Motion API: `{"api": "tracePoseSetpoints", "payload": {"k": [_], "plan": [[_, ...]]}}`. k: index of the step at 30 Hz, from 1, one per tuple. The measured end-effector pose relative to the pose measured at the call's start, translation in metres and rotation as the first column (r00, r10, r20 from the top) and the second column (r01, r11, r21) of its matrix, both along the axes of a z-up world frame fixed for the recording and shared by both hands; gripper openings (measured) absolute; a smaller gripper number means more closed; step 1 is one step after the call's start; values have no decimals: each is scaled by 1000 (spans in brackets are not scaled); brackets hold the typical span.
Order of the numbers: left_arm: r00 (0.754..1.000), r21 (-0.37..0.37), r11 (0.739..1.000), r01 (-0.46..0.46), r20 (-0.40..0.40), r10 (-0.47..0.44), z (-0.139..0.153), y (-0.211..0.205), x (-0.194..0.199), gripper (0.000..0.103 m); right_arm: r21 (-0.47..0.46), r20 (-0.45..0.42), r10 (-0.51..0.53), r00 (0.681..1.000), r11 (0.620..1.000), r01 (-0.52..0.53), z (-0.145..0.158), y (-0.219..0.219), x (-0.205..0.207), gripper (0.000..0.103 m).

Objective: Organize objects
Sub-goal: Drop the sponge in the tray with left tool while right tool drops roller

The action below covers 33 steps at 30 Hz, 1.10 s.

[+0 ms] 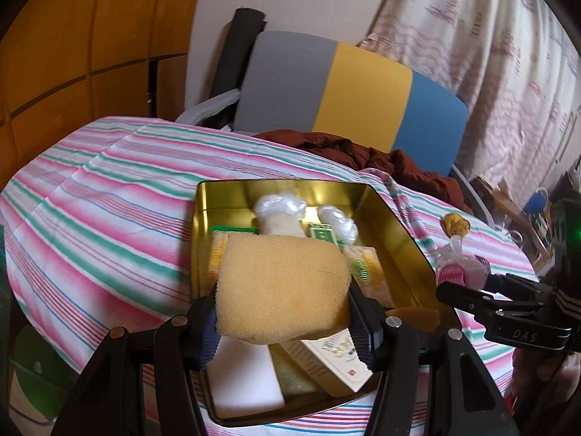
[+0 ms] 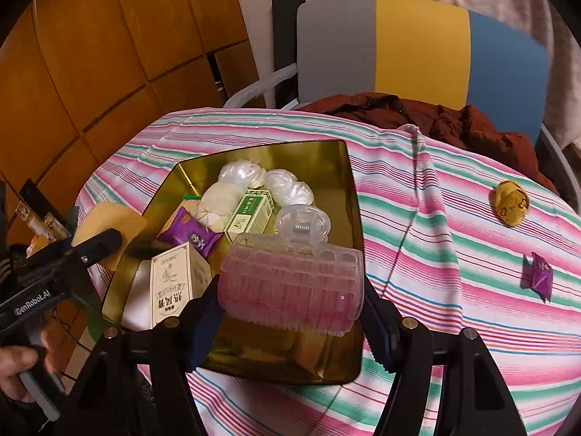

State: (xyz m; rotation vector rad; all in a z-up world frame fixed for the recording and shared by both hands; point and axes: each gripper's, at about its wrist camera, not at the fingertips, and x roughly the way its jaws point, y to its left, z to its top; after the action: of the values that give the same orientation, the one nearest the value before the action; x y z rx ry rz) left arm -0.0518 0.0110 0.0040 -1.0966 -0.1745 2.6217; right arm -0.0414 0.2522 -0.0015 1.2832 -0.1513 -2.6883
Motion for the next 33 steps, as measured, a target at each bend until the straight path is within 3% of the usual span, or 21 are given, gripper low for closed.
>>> {"api": "tracePoseSetpoints", "payload": {"k": [6,12,17,28,33], "plan": [[1000,35,999,-5,9,4,4,-1,-12,60,9,2,1,1000,1000,-1,0,-5,-25,69],[1000,5,1000,2,-18,-2,11,15,-33,60,30,8,4,1000,1000,-4,-1,-10,-52,68],[1000,-17,1000,5,-20,-6,8,27,-46,60,54,22,3,1000,999,-4,-4,-10,-70,45],[1000,-42,999,2,-14,-2,4,35,-49,60,22,36,-33,999,999,32,-10,7,-62,45],[1000,-50,999,7,-13,-7,4,37,-46,60,20,37,-30,999,999,30,-13,4,-53,55]]}}
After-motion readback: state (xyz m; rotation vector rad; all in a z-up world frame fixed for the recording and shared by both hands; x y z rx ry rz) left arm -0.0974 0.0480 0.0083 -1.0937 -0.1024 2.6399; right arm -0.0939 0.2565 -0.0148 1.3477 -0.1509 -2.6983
